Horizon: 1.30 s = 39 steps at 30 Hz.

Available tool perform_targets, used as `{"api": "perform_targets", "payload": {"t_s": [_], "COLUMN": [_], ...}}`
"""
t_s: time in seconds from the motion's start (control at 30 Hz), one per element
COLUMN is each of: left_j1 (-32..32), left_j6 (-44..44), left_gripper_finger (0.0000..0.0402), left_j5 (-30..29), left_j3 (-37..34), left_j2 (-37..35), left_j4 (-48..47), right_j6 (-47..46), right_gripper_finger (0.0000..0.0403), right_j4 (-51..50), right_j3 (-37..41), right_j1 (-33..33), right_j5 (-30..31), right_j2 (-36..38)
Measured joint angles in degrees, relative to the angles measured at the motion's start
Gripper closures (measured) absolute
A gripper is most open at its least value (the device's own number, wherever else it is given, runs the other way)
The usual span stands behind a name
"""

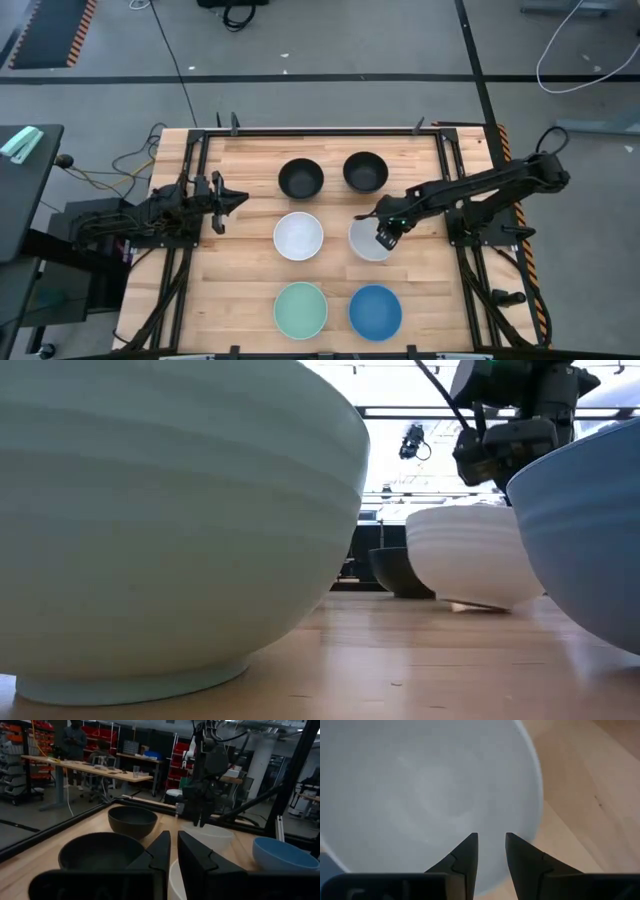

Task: Nest bowls inside each other
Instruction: Stack the right white bowl on the right black bowl

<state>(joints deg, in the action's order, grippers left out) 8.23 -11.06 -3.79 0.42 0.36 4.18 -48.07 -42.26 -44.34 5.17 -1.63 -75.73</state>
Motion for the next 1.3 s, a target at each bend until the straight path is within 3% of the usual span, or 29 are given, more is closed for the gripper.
{"api": "perform_targets", "payload": {"t_s": [0.63,1.3], "left_j1": [-0.07,-0.04], "left_j6": [0.19,-0.36], "left_gripper_finger": [0.0361,0.0362], "left_j5": [0.00,0.02], "left_j3": [0.00,0.01], "left_j2": [0.00,0.00], "left_j4": [-0.28,-2.04], "right_j6": [-1.47,-2.83], "right_gripper_finger": [0.0296,0.0296], "right_j4": [-2.94,-5.83], "right_j3": [-0.06,-0.06], "right_j1": [-0.21,-0.22], "right_j5": [1.95,3.32], "right_j2": [7.33,-0.16]}}
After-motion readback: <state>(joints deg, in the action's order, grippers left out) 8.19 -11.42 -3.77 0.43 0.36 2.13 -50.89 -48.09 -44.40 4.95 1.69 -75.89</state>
